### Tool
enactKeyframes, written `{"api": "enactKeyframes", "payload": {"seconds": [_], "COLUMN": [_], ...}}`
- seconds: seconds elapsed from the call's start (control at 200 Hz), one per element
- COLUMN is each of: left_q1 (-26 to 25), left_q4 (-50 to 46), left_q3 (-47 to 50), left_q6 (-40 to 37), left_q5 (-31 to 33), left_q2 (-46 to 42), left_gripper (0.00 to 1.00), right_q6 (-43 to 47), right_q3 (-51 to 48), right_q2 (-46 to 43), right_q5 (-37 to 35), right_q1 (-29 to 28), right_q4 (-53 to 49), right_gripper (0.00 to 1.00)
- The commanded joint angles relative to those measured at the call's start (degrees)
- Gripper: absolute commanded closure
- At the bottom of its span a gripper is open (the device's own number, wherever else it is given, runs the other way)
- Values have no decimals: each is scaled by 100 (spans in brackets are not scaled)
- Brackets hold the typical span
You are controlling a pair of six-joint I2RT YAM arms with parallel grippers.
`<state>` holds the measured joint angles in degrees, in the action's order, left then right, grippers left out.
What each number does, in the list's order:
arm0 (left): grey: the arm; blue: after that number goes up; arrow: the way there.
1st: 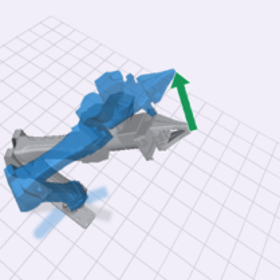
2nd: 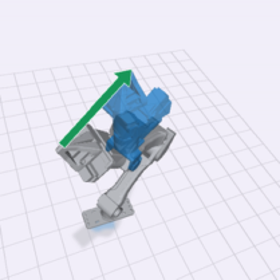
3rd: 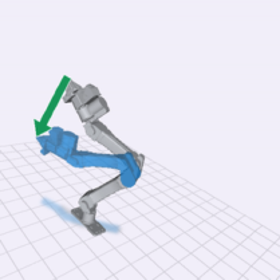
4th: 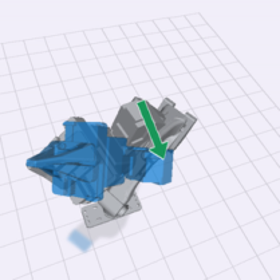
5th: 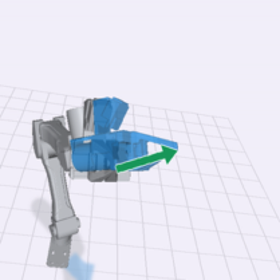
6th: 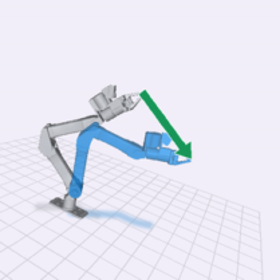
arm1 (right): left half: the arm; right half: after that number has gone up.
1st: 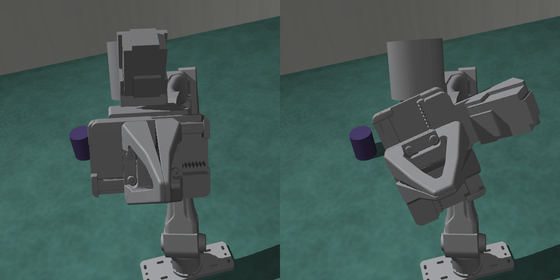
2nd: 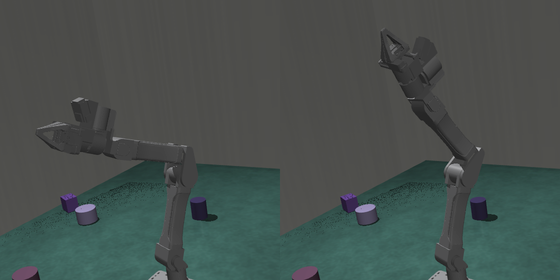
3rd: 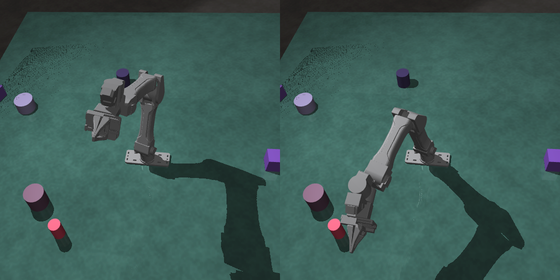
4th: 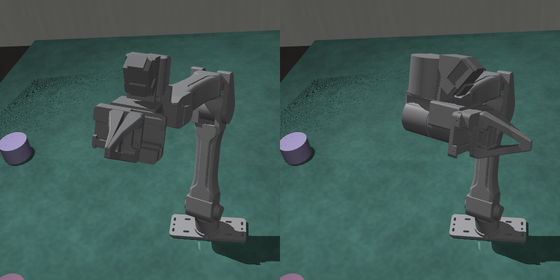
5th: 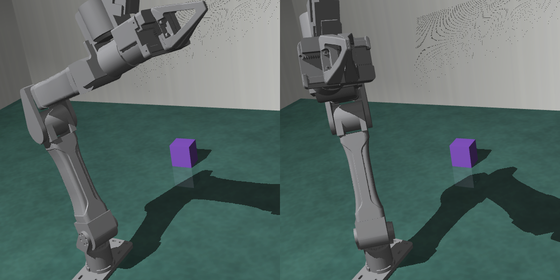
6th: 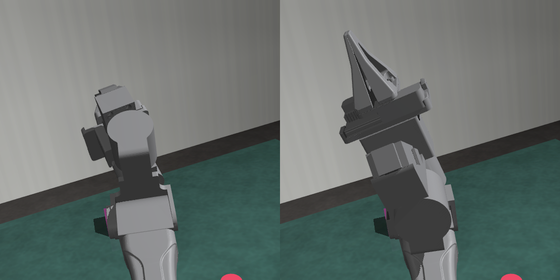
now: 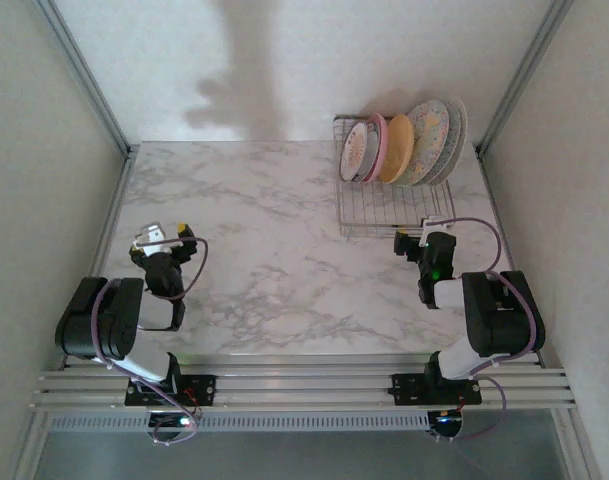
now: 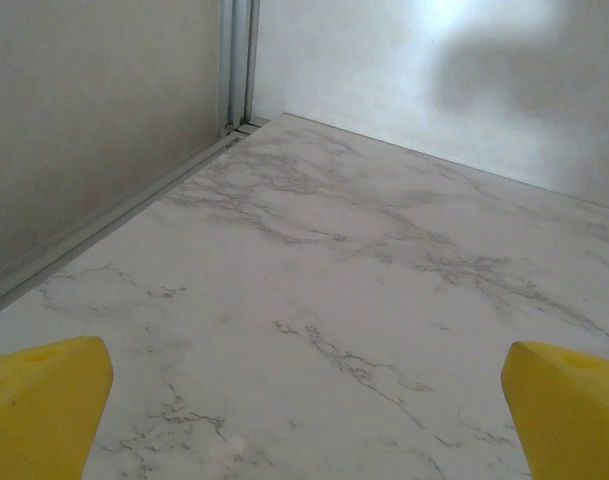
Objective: Unload the plates from the dish rack
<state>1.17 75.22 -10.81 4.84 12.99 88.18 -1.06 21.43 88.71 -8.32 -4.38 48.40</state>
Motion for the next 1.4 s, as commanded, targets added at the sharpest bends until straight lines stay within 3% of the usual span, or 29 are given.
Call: {"api": "enactKeyframes", "payload": {"seconds": [0.0,0.956,1.141,1.216,1.397], "left_q1": [-20,-29,-238,-329,-488], "left_q4": [197,350,-639,-889,-1620], "left_q3": [-71,41,123,111,-418], "left_q6": [-58,-63,-23,-31,24], "left_q5": [-88,-111,638,752,1021], "left_q2": [10,-81,-1420,-1954,-2741], "left_gripper": [1,1,1,1,1], "right_q6": [-25,-24,-478,-684,-192], "right_q3": [94,15,-496,-477,-18], "right_q2": [-11,-64,-1248,-1932,-3473], "right_q5": [76,48,-1461,-2039,-3009], "right_q1": [-17,-19,-111,-109,-105], "right_q4": [65,189,107,-466,-1566], "right_gripper": [1,1,1,1,1]}}
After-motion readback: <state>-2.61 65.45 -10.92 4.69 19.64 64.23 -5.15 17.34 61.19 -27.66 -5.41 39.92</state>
